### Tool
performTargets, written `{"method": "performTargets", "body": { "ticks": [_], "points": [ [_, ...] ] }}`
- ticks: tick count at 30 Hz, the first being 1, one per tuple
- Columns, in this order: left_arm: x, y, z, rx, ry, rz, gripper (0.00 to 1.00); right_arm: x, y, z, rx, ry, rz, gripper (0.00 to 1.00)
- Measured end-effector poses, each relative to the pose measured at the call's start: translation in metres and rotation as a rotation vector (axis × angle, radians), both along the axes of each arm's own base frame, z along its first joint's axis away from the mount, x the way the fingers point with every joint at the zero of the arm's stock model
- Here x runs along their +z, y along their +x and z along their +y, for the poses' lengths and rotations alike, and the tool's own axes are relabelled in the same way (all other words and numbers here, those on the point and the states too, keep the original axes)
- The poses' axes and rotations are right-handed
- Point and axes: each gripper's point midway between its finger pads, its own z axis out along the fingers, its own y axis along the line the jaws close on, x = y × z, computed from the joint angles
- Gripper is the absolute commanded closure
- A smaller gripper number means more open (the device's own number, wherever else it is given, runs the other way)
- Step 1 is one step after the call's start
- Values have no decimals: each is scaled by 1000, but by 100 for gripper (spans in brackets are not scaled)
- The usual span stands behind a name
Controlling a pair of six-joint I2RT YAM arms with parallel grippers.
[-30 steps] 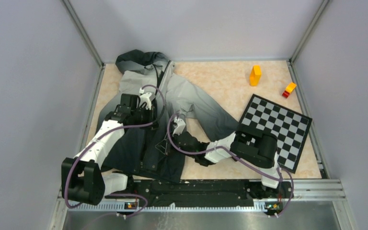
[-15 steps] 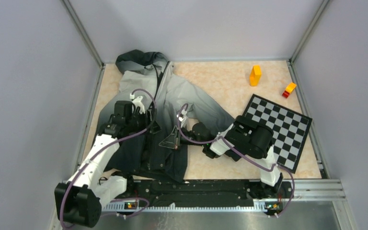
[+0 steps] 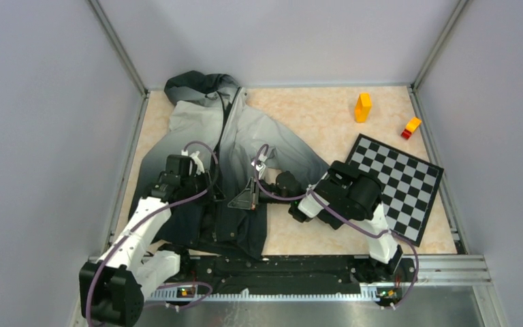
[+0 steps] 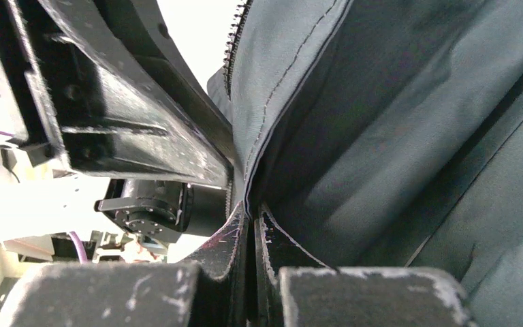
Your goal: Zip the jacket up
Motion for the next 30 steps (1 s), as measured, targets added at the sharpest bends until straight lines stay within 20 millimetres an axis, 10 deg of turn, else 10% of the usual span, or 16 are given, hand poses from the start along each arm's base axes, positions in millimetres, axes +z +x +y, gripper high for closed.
{"method": "performTargets", "body": {
  "ticks": [30],
  "points": [
    [-8, -12, 13, 71, 55, 77, 45, -2, 3, 2, -4, -13, -31, 100]
  ]
}}
